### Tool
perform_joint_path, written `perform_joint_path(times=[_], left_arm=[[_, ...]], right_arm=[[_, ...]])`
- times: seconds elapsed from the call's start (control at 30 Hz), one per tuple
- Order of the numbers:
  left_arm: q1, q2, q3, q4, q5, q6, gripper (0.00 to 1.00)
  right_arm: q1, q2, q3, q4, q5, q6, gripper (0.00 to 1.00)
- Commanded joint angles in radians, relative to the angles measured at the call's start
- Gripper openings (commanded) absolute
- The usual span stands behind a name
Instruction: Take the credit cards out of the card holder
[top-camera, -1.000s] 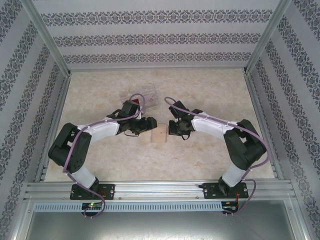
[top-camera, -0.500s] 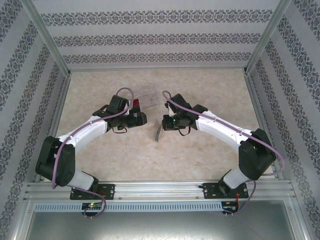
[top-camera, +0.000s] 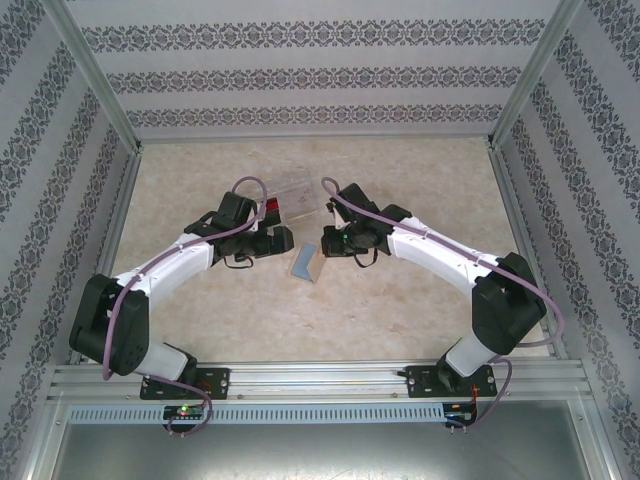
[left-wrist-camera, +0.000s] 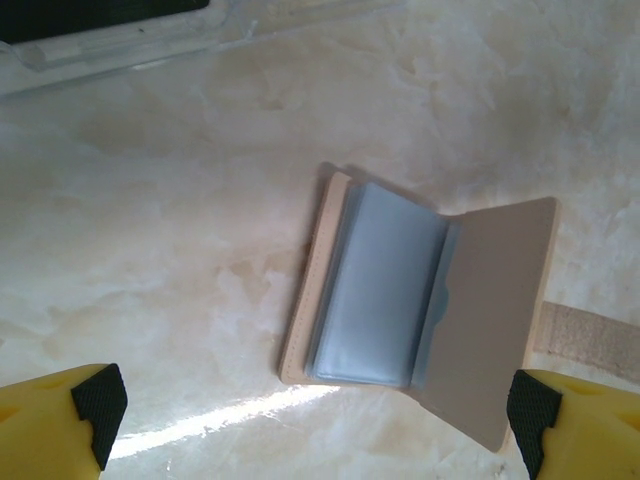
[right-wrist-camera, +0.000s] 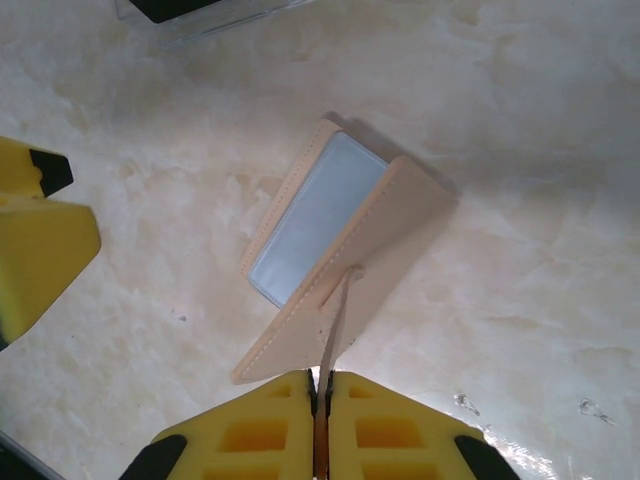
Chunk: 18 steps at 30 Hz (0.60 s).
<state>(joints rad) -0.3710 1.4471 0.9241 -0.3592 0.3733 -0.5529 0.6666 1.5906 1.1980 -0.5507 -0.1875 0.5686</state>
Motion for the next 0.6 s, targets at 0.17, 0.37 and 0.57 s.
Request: perform_joint_path(times=[0.17,0.37,0.57], left_arm=[[0.001,0.041,-0.023,0.135,0.184,-0.038,0.98],[-0.063,0.103,0.011,0.187,0.211,-0.065,0.89],[-0.152,0.208,0.102,0.221,0.194,-0.071,0.69]], right_arm=[[-0.105,-0.083,-0.147,-0.024,0.071,-0.013,0.1],[-0.203,-0.08,-0.23,0.02,0.052,-0.043,0.1],[-0.27,-0.029,-0.24,0.062,0.012,-0.069,0.1]])
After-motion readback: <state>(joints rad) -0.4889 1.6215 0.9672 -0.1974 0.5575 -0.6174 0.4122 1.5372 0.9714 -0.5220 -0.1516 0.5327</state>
